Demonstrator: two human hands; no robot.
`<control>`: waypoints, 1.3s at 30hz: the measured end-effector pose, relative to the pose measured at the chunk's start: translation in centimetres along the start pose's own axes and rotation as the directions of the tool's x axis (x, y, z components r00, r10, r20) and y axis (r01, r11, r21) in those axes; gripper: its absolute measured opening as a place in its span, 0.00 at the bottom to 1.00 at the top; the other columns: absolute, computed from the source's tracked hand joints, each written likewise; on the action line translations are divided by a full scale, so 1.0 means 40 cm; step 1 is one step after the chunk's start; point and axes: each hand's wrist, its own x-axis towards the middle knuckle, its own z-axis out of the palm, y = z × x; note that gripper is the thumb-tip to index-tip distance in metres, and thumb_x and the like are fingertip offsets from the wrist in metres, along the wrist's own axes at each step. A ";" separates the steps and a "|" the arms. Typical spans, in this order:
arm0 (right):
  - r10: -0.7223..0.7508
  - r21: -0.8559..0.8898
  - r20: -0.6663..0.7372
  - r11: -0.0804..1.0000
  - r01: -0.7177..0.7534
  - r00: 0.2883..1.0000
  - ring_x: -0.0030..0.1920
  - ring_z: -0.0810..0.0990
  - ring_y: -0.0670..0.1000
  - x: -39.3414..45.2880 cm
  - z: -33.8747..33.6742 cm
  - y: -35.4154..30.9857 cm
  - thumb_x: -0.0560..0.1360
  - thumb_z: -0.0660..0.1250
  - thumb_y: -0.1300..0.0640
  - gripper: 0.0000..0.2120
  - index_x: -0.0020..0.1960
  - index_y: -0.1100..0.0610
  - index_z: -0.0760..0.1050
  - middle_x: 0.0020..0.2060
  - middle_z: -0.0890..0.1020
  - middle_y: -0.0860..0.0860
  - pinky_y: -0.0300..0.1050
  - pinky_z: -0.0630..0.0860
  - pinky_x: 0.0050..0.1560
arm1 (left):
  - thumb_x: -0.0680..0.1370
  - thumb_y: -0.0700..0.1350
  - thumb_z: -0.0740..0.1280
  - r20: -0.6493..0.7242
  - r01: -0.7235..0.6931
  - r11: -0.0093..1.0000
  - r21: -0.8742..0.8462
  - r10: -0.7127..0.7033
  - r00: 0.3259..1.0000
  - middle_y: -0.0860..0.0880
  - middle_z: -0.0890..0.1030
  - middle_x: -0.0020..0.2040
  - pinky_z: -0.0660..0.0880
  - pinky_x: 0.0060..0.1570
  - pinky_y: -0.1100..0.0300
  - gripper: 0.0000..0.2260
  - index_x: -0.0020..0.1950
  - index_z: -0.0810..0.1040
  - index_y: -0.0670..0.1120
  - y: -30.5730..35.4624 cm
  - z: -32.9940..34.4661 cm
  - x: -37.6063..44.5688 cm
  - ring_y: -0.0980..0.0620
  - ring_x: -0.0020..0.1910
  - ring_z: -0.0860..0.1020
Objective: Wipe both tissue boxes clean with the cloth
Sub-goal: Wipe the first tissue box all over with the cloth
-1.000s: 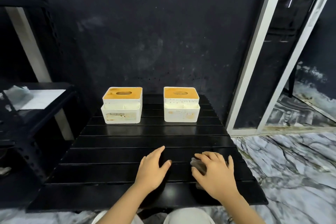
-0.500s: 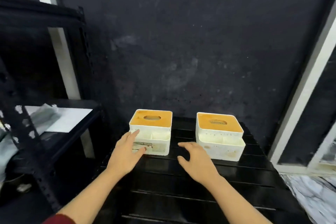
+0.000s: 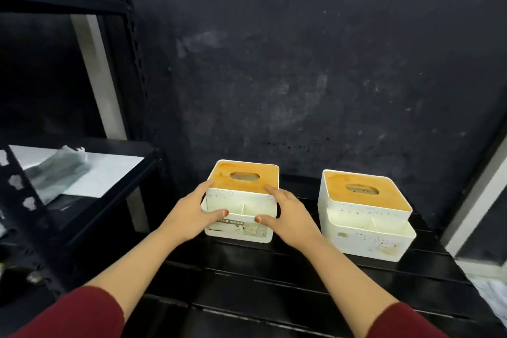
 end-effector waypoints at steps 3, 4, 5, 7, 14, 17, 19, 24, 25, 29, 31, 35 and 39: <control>0.000 0.022 -0.011 1.000 0.000 1.000 0.71 0.62 0.51 -0.008 0.000 -0.001 0.72 0.69 0.47 0.35 0.74 0.45 0.55 0.72 0.62 0.49 0.48 0.64 0.68 | 0.72 0.53 0.72 -0.003 0.008 0.998 -0.067 -0.009 1.000 0.49 0.74 0.66 0.70 0.51 0.63 0.36 0.75 0.57 0.57 0.002 0.011 -0.013 0.50 0.58 0.76; 0.004 0.032 -0.014 0.999 -0.003 1.000 0.70 0.63 0.51 -0.013 0.000 -0.002 0.72 0.69 0.48 0.35 0.74 0.45 0.55 0.72 0.63 0.49 0.47 0.64 0.68 | 0.71 0.53 0.73 -0.007 0.008 0.997 -0.083 -0.009 1.000 0.49 0.74 0.66 0.71 0.51 0.62 0.36 0.74 0.57 0.57 0.001 0.013 -0.019 0.51 0.56 0.77; 0.011 0.045 -0.013 0.999 -0.011 1.000 0.70 0.64 0.51 -0.022 -0.001 -0.002 0.72 0.69 0.49 0.35 0.74 0.46 0.55 0.71 0.64 0.49 0.47 0.64 0.67 | 0.71 0.53 0.73 -0.009 0.005 0.995 -0.103 -0.006 1.000 0.49 0.75 0.66 0.72 0.51 0.62 0.37 0.74 0.58 0.57 0.000 0.013 -0.027 0.51 0.55 0.78; 0.029 0.078 -0.010 0.997 -0.028 1.000 0.67 0.67 0.51 -0.050 -0.004 0.000 0.72 0.69 0.49 0.35 0.73 0.45 0.55 0.68 0.68 0.50 0.47 0.66 0.66 | 0.69 0.52 0.75 -0.004 -0.002 0.989 -0.147 0.001 1.000 0.49 0.75 0.65 0.73 0.51 0.63 0.36 0.73 0.60 0.58 0.003 0.013 -0.049 0.54 0.51 0.78; 0.061 0.125 -0.027 0.990 -0.058 0.998 0.63 0.71 0.49 -0.189 -0.035 0.000 0.71 0.70 0.49 0.35 0.72 0.43 0.56 0.64 0.72 0.49 0.45 0.71 0.63 | 0.70 0.49 0.75 -0.006 -0.024 0.976 -0.218 0.023 1.000 0.52 0.77 0.63 0.72 0.49 0.65 0.35 0.72 0.62 0.59 0.037 0.047 -0.169 0.55 0.50 0.78; 0.078 0.132 -0.037 0.989 -0.073 0.996 0.63 0.71 0.49 -0.257 -0.051 -0.004 0.71 0.71 0.50 0.35 0.72 0.44 0.57 0.64 0.72 0.50 0.45 0.70 0.64 | 0.71 0.49 0.74 0.013 -0.032 0.975 -0.221 0.035 0.999 0.53 0.77 0.63 0.70 0.44 0.71 0.34 0.72 0.61 0.59 0.057 0.060 -0.223 0.56 0.50 0.77; 0.087 0.142 -0.039 0.987 -0.081 0.995 0.64 0.71 0.49 -0.302 -0.061 -0.006 0.71 0.71 0.50 0.35 0.72 0.45 0.57 0.65 0.71 0.50 0.46 0.70 0.65 | 0.71 0.48 0.74 0.024 -0.032 0.972 -0.235 0.038 0.999 0.54 0.77 0.62 0.69 0.43 0.71 0.34 0.72 0.61 0.59 0.071 0.066 -0.261 0.57 0.50 0.77; 0.093 0.146 -0.048 0.986 -0.085 0.995 0.63 0.71 0.48 -0.409 -0.095 -0.014 0.70 0.71 0.50 0.34 0.71 0.43 0.58 0.64 0.71 0.50 0.42 0.68 0.63 | 0.71 0.47 0.74 0.031 -0.036 0.967 -0.251 0.045 0.998 0.61 0.75 0.52 0.70 0.41 0.72 0.33 0.72 0.62 0.59 0.108 0.081 -0.366 0.63 0.46 0.76; 0.088 0.146 -0.053 0.986 -0.080 0.995 0.62 0.71 0.48 -0.432 -0.101 -0.014 0.70 0.71 0.51 0.34 0.71 0.43 0.59 0.63 0.71 0.50 0.41 0.68 0.62 | 0.71 0.48 0.74 0.032 -0.038 0.968 -0.249 0.047 0.998 0.61 0.75 0.52 0.70 0.41 0.72 0.33 0.71 0.61 0.60 0.114 0.084 -0.387 0.62 0.46 0.76; 0.090 0.149 -0.067 0.986 -0.079 0.994 0.61 0.71 0.46 -0.519 -0.116 -0.011 0.70 0.72 0.50 0.34 0.71 0.42 0.59 0.62 0.72 0.49 0.38 0.66 0.61 | 0.71 0.49 0.73 0.034 -0.048 0.970 -0.238 0.058 0.998 0.59 0.75 0.55 0.74 0.50 0.63 0.33 0.72 0.61 0.61 0.125 0.103 -0.466 0.56 0.54 0.77; 0.091 0.142 -0.070 0.987 -0.080 0.993 0.61 0.70 0.46 -0.557 -0.123 -0.011 0.70 0.71 0.50 0.34 0.71 0.42 0.59 0.62 0.72 0.47 0.40 0.67 0.63 | 0.71 0.51 0.74 0.038 -0.056 0.971 -0.231 0.067 0.997 0.59 0.74 0.57 0.75 0.56 0.58 0.34 0.71 0.60 0.62 0.128 0.110 -0.500 0.55 0.57 0.76; 0.090 0.133 -0.074 0.988 -0.080 0.993 0.61 0.70 0.44 -0.623 -0.129 -0.010 0.70 0.71 0.49 0.34 0.71 0.42 0.58 0.61 0.72 0.45 0.41 0.68 0.63 | 0.70 0.51 0.74 0.041 -0.070 0.971 -0.227 0.081 0.996 0.61 0.75 0.57 0.75 0.58 0.55 0.33 0.70 0.60 0.64 0.133 0.120 -0.560 0.55 0.57 0.76; 0.092 0.153 -0.078 0.985 -0.079 0.993 0.60 0.69 0.44 -0.670 -0.130 -0.006 0.70 0.71 0.49 0.33 0.70 0.40 0.58 0.59 0.71 0.43 0.40 0.67 0.62 | 0.70 0.51 0.74 0.032 -0.087 0.970 -0.227 0.097 0.995 0.62 0.74 0.56 0.74 0.59 0.57 0.34 0.71 0.61 0.63 0.138 0.127 -0.606 0.55 0.58 0.76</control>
